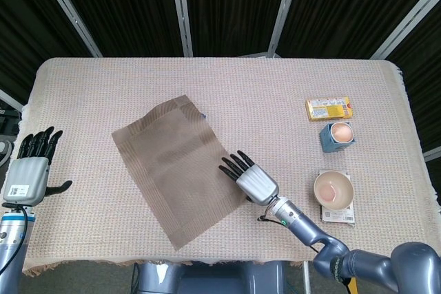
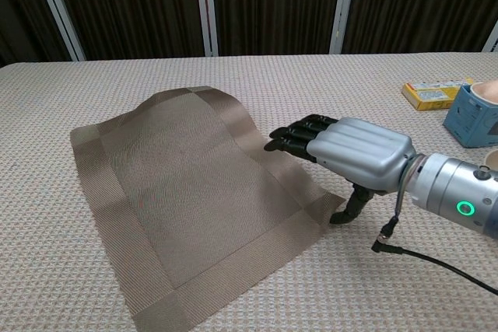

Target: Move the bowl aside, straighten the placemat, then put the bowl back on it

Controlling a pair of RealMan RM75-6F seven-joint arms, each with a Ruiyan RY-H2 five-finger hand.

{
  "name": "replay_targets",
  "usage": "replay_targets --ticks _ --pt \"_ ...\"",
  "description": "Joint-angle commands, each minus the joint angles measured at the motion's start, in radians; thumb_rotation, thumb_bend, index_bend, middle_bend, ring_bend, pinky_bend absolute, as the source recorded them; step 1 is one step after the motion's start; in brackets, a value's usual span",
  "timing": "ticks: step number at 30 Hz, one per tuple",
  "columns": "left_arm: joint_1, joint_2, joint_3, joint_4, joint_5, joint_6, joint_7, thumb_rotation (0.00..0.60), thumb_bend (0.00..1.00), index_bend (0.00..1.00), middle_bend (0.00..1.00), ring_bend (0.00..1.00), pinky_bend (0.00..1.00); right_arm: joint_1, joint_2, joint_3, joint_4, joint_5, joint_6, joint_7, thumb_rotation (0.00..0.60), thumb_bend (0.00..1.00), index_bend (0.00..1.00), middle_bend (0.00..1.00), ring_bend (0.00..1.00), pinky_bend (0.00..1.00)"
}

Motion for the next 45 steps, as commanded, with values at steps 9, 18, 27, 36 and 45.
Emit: replay_targets --ticks 9,18,27,36,45 --pt "-0.001 0.001 0.001 0.0 0.004 0.0 -0.004 0.6 0.0 0.0 0.0 0.0 0.0 0.022 -0.035 -0.044 0.131 -0.069 0.038 0.065 0.6 0.05 0.12 0.0 0.0 0.0" --pt "-0.002 -0.001 0.003 0.001 0.001 -0.003 -0.002 0.6 0.0 0.0 0.0 0.0 0.0 0.032 -0.097 -0.038 0.229 -0.077 0.078 0.137 0.6 0.25 0.12 0.0 0.0 0.0" --pt "-0.003 -0.001 0.003 0.002 0.001 -0.005 -0.006 0.6 0.0 0.0 0.0 0.0 0.0 0.034 -0.12 -0.048 0.279 -0.087 0.111 0.188 0.6 0.44 0.18 0.0 0.0 0.0" --pt "-0.004 -0.001 0.006 0.0 0.002 -0.006 -0.004 0.6 0.0 0.0 0.0 0.0 0.0 0.023 -0.128 -0.055 0.285 -0.088 0.154 0.254 0.6 0.49 0.76 0.07 0.0 0.0" --pt "-0.003 -0.001 0.007 -0.002 0.002 -0.004 -0.004 0.6 0.0 0.0 0.0 0.0 0.0 0.002 -0.098 -0.088 0.253 -0.121 0.22 0.294 0.6 0.49 0.82 0.09 0.0 0.0"
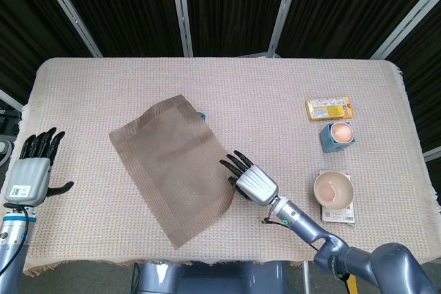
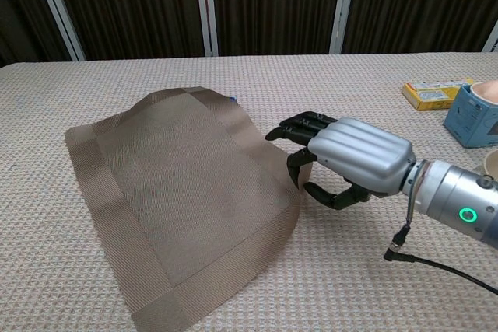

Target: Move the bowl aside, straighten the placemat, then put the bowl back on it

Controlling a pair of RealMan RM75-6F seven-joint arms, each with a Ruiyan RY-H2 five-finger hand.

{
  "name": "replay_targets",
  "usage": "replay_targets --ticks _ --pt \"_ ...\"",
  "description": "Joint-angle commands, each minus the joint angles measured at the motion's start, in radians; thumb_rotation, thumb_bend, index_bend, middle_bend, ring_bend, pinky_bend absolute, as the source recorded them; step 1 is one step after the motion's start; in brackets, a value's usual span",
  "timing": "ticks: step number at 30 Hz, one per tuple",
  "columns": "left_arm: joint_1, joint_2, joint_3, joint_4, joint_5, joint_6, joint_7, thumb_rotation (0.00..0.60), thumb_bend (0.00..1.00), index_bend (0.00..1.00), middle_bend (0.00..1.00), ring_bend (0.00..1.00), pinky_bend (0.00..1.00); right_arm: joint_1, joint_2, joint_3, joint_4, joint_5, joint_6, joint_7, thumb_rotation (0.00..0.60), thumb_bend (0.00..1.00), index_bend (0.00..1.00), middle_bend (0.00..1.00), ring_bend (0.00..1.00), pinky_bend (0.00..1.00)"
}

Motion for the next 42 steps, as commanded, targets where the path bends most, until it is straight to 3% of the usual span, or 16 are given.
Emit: replay_targets --ticks 1,7,16,23,31,34,35,37,38,39,42 --pt "0.0 -0.001 0.001 -0.001 0.0 0.0 0.001 0.6 0.0 0.0 0.0 0.0 0.0 -0.008 0.018 -0.014 -0.016 -0.017 0.025 0.005 0.6 0.49 0.82 0.09 0.0 0.0" --pt "0.002 0.0 0.003 -0.006 0.006 0.005 0.003 0.6 0.0 0.0 0.0 0.0 0.0 -0.024 0.079 -0.045 -0.06 -0.061 0.087 0.009 0.6 0.49 0.82 0.09 0.0 0.0" --pt "-0.001 0.003 0.004 -0.007 0.01 -0.002 -0.006 0.6 0.0 0.0 0.0 0.0 0.0 -0.005 0.268 -0.098 -0.072 -0.226 0.243 -0.089 0.6 0.49 0.82 0.11 0.0 0.0" --pt "-0.004 0.0 0.006 -0.005 0.007 -0.011 -0.005 0.6 0.0 0.0 0.0 0.0 0.0 0.09 0.346 -0.057 0.036 -0.267 0.22 -0.14 0.6 0.48 0.82 0.11 0.0 0.0" --pt "-0.004 -0.005 0.006 0.001 -0.005 -0.011 0.002 0.6 0.0 0.0 0.0 0.0 0.0 0.204 0.29 -0.016 0.267 -0.266 0.146 -0.156 0.6 0.42 0.8 0.11 0.0 0.0" --pt "-0.004 -0.006 0.006 0.005 -0.009 -0.012 0.004 0.6 0.0 0.0 0.0 0.0 0.0 0.227 0.258 -0.013 0.347 -0.258 0.131 -0.145 0.6 0.39 0.7 0.1 0.0 0.0" --pt "-0.004 -0.006 0.007 0.005 -0.01 -0.013 0.004 0.6 0.0 0.0 0.0 0.0 0.0 0.23 0.25 -0.013 0.366 -0.256 0.131 -0.144 0.6 0.35 0.62 0.08 0.0 0.0" --pt "-0.004 -0.008 0.009 0.008 -0.01 -0.015 0.006 0.6 0.0 0.0 0.0 0.0 0.0 0.234 0.231 -0.011 0.414 -0.247 0.133 -0.148 0.6 0.2 0.32 0.03 0.0 0.0" --pt "-0.004 -0.008 0.01 0.009 -0.009 -0.016 0.007 0.6 0.0 0.0 0.0 0.0 0.0 0.23 0.22 -0.005 0.438 -0.233 0.133 -0.149 0.6 0.1 0.11 0.01 0.0 0.0" --pt "-0.004 -0.008 0.011 0.01 -0.008 -0.017 0.007 0.6 0.0 0.0 0.0 0.0 0.0 0.225 0.213 0.0 0.452 -0.22 0.128 -0.151 0.6 0.04 0.01 0.0 0.0 0.0" --pt "-0.004 -0.01 0.016 0.014 -0.005 -0.021 0.007 0.6 0.0 0.0 0.0 0.0 0.0 0.192 0.198 0.033 0.458 -0.153 0.106 -0.146 0.6 0.0 0.0 0.0 0.0 0.0"
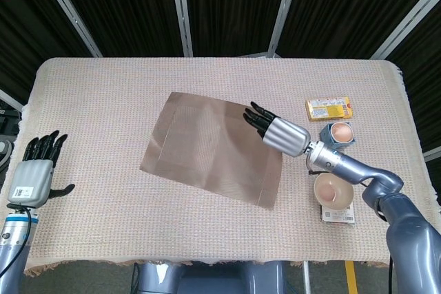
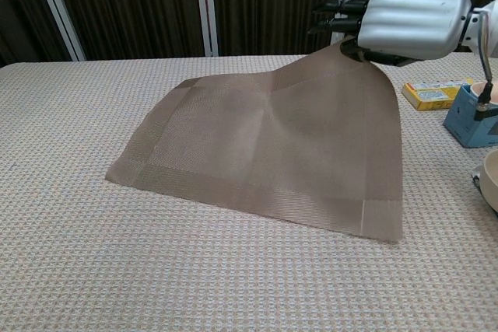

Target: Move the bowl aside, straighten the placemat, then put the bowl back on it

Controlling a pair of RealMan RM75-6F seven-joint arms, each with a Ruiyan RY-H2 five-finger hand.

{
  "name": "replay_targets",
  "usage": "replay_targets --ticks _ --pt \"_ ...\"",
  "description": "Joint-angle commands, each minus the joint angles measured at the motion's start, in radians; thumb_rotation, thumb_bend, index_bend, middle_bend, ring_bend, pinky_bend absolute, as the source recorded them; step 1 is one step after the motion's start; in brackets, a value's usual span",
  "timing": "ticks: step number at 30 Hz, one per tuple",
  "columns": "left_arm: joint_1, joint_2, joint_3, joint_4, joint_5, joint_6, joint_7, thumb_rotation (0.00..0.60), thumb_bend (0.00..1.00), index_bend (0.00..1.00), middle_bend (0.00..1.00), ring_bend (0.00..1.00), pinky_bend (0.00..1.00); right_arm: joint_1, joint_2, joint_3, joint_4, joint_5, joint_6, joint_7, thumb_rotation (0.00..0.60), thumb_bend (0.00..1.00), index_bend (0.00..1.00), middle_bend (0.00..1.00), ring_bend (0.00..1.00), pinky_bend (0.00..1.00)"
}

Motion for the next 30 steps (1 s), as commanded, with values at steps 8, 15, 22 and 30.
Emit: replay_targets --ticks 8,15,22,30 --pt "-0.007 -0.009 0.022 0.023 0.035 -0.024 -0.008 0.6 0.0 0.0 0.0 0.0 0.0 -0.17 0.052 0.133 -0.178 0.265 0.014 0.092 0.6 0.0 0.0 0.0 0.0 0.0" --pt "-0.045 -0.045 0.043 0.109 0.147 -0.059 -0.051 0.6 0.0 0.0 0.0 0.0 0.0 -0.336 0.254 0.15 -0.574 0.406 0.021 0.082 0.6 0.0 0.0 0.0 0.0 0.0" --pt "-0.142 -0.134 0.061 0.308 0.3 -0.147 -0.207 0.6 0.02 0.13 0.0 0.0 0.0 -0.498 0.438 0.096 -0.933 0.473 0.076 0.047 0.6 0.0 0.0 0.0 0.0 0.0" --pt "-0.236 -0.299 0.071 0.53 0.37 -0.229 -0.313 0.6 0.11 0.23 0.0 0.0 0.0 -0.635 0.487 0.05 -1.1 0.517 0.155 0.061 0.6 0.0 0.0 0.0 0.0 0.0"
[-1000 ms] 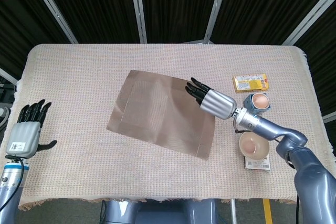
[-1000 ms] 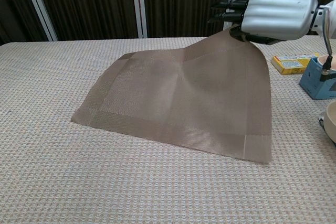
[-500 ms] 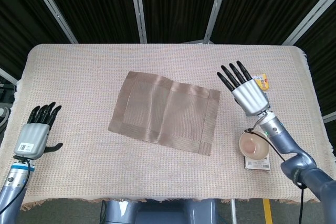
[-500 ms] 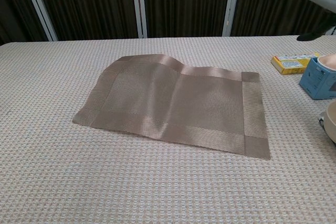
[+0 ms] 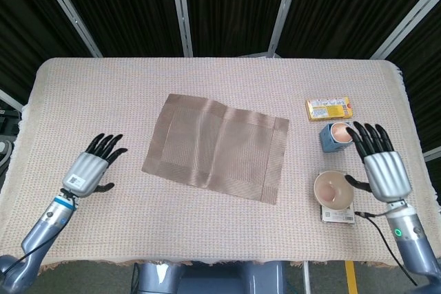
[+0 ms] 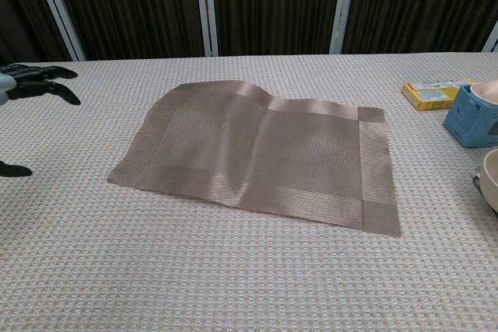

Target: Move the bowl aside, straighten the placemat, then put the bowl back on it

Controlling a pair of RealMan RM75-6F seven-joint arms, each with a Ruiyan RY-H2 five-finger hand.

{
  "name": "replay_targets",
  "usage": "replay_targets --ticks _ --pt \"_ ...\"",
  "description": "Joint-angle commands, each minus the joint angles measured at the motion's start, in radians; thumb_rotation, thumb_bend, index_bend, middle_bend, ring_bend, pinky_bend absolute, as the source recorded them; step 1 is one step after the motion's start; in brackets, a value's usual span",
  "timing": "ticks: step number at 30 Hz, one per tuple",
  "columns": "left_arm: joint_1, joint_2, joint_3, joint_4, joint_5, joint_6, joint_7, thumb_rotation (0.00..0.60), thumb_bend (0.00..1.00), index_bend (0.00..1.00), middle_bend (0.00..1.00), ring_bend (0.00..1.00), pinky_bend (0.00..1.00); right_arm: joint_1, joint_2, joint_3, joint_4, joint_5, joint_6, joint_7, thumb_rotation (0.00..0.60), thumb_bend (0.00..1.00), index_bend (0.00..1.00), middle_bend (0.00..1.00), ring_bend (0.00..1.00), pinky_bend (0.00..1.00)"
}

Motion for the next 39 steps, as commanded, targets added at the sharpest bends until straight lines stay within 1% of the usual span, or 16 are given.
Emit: replay_targets --ticks 1,5,10,12,16,21,29,39 --pt "-0.056 -0.095 0.007 0.103 0.031 -0.054 -0.045 0.6 0.11 0.24 0.0 0.0 0.0 -0.061 0.024 -0.027 -0.056 0.03 0.043 -0.004 0.6 0.0 0.0 0.0 0.0 0.0" --pt "-0.083 -0.162 0.003 0.162 0.028 -0.082 -0.047 0.6 0.13 0.26 0.0 0.0 0.0 -0.096 0.017 -0.038 -0.081 0.036 0.066 -0.022 0.6 0.0 0.0 0.0 0.0 0.0" --pt "-0.117 -0.252 -0.016 0.225 0.013 -0.111 -0.042 0.6 0.14 0.26 0.0 0.0 0.0 -0.124 0.007 -0.052 -0.123 0.026 0.086 -0.057 0.6 0.0 0.0 0.0 0.0 0.0" --pt "-0.132 -0.292 -0.027 0.253 0.006 -0.118 -0.037 0.6 0.14 0.26 0.0 0.0 0.0 -0.129 0.002 -0.053 -0.134 0.016 0.089 -0.075 0.6 0.0 0.0 0.0 0.0 0.0" --pt "-0.155 -0.346 -0.036 0.289 0.004 -0.118 -0.03 0.6 0.14 0.27 0.0 0.0 0.0 -0.135 0.003 -0.047 -0.147 0.012 0.084 -0.082 0.6 0.0 0.0 0.0 0.0 0.0" --pt "-0.18 -0.396 -0.05 0.321 -0.009 -0.132 -0.05 0.6 0.14 0.28 0.0 0.0 0.0 -0.139 0.006 -0.04 -0.148 0.011 0.074 -0.08 0.6 0.0 0.0 0.0 0.0 0.0" --pt "-0.218 -0.443 -0.052 0.359 -0.01 -0.151 -0.069 0.6 0.13 0.28 0.0 0.0 0.0 -0.145 0.008 -0.024 -0.146 0.011 0.069 -0.078 0.6 0.0 0.0 0.0 0.0 0.0" --pt "-0.219 -0.452 -0.032 0.381 -0.015 -0.145 -0.099 0.6 0.13 0.28 0.0 0.0 0.0 -0.154 0.012 -0.009 -0.148 0.003 0.068 -0.074 0.6 0.0 0.0 0.0 0.0 0.0"
